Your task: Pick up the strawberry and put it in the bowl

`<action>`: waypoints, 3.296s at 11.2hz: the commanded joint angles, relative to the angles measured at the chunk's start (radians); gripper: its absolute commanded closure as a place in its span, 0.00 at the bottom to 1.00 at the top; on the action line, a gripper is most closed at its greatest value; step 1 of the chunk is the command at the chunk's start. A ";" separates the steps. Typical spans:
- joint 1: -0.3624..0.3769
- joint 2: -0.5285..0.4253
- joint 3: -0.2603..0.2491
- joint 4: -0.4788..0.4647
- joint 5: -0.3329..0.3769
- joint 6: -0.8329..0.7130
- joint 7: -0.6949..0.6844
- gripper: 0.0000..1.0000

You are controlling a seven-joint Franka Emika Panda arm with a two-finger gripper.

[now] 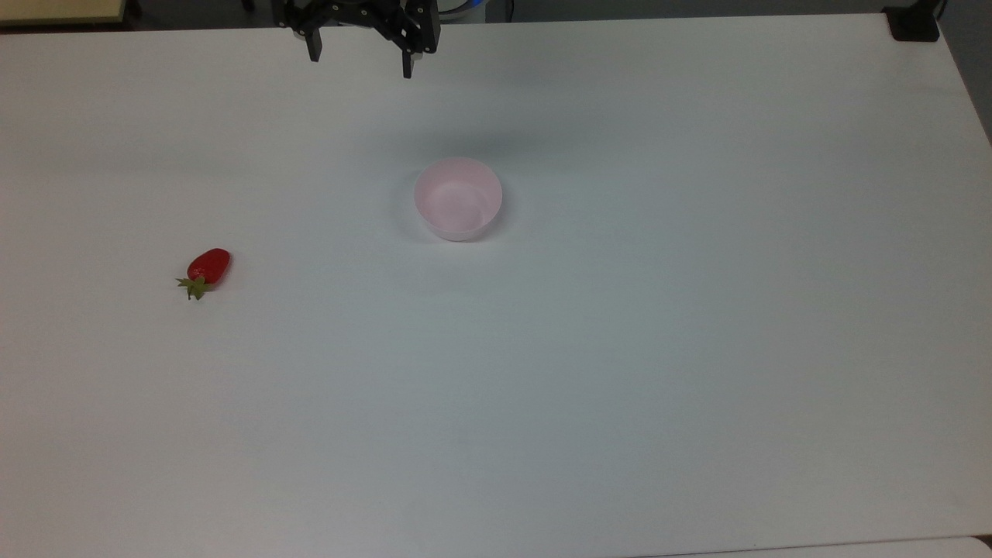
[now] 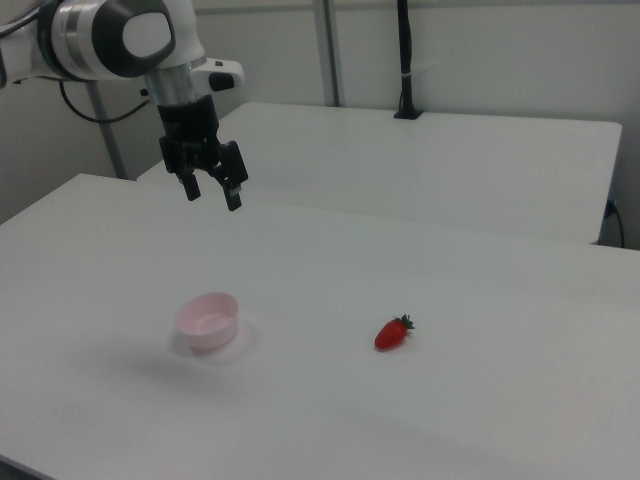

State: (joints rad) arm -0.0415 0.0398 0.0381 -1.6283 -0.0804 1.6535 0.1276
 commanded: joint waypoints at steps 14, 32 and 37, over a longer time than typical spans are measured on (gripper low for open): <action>-0.298 0.376 -0.027 -0.018 -0.004 0.483 -0.013 0.08; -0.308 0.486 -0.029 -0.030 -0.035 0.690 -0.031 0.51; -0.258 0.434 -0.018 -0.028 -0.038 0.560 -0.037 0.53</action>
State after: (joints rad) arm -0.3321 0.5121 0.0248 -1.6330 -0.1039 2.2619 0.1026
